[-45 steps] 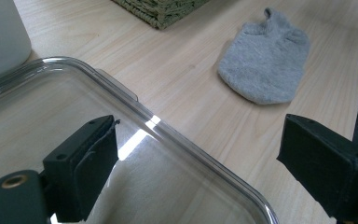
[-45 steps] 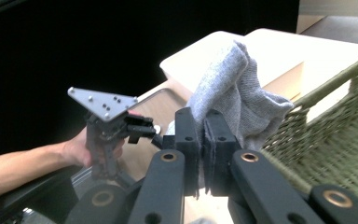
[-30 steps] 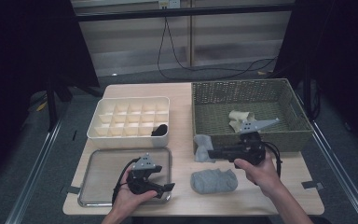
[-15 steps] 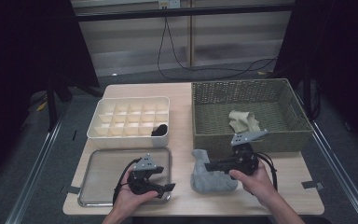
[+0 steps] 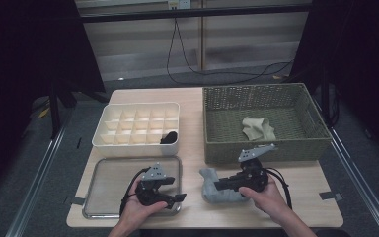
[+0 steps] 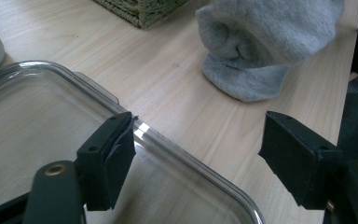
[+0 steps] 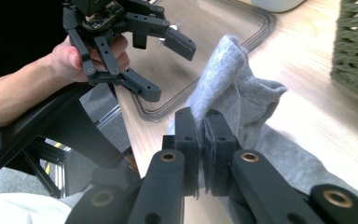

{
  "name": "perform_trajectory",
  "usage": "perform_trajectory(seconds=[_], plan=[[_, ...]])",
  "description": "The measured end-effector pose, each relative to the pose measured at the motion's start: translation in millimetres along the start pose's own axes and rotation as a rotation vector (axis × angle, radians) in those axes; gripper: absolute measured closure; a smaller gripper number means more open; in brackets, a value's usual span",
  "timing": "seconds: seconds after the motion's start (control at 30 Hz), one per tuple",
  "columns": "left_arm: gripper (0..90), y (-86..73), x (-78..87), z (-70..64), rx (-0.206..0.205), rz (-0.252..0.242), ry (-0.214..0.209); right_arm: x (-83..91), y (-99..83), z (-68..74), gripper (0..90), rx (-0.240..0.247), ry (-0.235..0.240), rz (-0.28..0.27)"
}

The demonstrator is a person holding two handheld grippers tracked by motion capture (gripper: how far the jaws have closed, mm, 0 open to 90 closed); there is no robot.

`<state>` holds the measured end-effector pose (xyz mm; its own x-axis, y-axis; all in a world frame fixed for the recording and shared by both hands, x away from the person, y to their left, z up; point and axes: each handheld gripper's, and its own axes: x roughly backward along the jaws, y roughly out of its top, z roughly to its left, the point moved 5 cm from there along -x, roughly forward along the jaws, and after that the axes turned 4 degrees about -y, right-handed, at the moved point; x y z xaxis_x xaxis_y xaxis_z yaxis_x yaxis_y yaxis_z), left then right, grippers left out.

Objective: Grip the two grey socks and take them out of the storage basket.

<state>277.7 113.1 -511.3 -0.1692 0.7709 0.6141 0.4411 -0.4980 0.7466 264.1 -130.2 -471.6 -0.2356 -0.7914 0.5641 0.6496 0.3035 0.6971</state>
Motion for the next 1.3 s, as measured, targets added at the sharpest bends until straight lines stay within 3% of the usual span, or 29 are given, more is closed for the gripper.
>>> perform_trajectory(seconds=[0.23,0.33,0.63,1.07,1.3], plan=[[32.2,1.3,-2.6,-2.4,-0.009,-0.002,-0.016,10.6,-11.2,-15.5,85.7,-0.034,-0.051,0.017],[31.8,1.4,-3.2,-2.6,-0.011,0.001,-0.02,17.6,-17.4,-22.7,85.6,-0.047,-0.074,0.006],[29.4,1.1,-2.3,-1.4,-0.013,-0.001,-0.013,26.7,-34.2,-42.6,84.7,-0.078,-0.169,0.039],[27.2,1.2,-2.2,-1.5,-0.01,-0.004,-0.008,41.7,-31.2,-42.5,70.3,-0.081,-0.237,-0.004],[26.8,1.0,-2.9,-1.4,-0.009,0.004,-0.007,43.9,-28.8,-40.8,68.4,-0.074,-0.246,-0.01]])
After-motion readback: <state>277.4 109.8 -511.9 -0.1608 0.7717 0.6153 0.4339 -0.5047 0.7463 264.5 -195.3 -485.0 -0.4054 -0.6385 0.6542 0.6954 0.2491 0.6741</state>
